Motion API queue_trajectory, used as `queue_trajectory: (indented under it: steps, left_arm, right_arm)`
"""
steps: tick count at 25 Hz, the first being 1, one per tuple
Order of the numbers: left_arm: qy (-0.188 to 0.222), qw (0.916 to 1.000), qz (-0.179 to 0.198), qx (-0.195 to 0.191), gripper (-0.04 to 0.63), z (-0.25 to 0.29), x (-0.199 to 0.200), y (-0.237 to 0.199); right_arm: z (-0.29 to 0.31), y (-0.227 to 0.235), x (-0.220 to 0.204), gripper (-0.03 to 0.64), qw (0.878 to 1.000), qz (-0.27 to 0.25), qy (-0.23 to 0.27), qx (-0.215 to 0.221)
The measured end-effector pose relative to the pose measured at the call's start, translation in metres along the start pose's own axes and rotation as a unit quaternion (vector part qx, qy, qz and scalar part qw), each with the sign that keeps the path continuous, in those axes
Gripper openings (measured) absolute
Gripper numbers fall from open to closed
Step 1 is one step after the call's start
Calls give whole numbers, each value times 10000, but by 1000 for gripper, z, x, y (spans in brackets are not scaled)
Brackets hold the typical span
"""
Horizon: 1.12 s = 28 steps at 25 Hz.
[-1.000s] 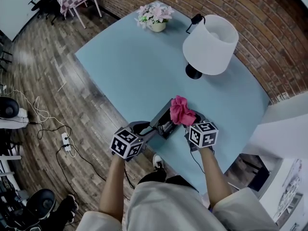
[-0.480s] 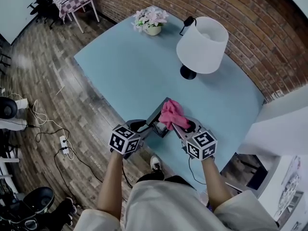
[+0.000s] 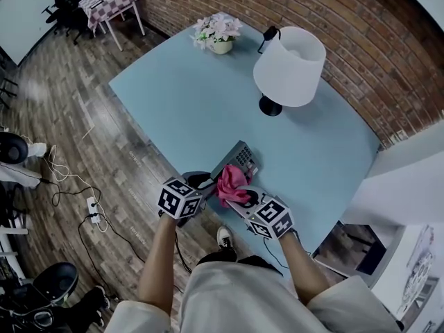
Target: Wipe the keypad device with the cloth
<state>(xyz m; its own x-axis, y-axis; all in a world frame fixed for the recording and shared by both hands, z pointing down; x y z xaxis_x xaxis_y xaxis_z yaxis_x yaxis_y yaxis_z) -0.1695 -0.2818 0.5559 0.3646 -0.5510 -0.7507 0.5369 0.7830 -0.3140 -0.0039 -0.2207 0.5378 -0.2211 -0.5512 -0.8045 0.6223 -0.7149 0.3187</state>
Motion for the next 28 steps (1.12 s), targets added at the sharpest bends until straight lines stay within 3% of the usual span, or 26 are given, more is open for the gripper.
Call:
queue_trajectory:
  steps: [12, 28]
  left_arm:
    - [-104, 9999, 98, -48, 196, 1, 2, -1]
    - [-105, 9998, 112, -111, 196, 1, 2, -2]
  right_arm:
    - [13, 22, -2, 135, 9987, 0, -190, -463]
    - [-3, 81, 13, 135, 9896, 239, -56, -1420]
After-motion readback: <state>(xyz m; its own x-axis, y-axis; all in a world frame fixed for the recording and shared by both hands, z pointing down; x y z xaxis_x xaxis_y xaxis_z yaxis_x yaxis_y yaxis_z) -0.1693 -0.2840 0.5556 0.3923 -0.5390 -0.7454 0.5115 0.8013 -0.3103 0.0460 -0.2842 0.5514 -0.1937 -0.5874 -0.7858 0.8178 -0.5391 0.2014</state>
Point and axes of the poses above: the fingertips, and each gripper's own axes: z forward along the fingers, y to its right, x out of its top, the point moved 9 cm from there along -z, backward along the fingers, and after that the axes turned 3 degrees about z, right-handed, at the moved point
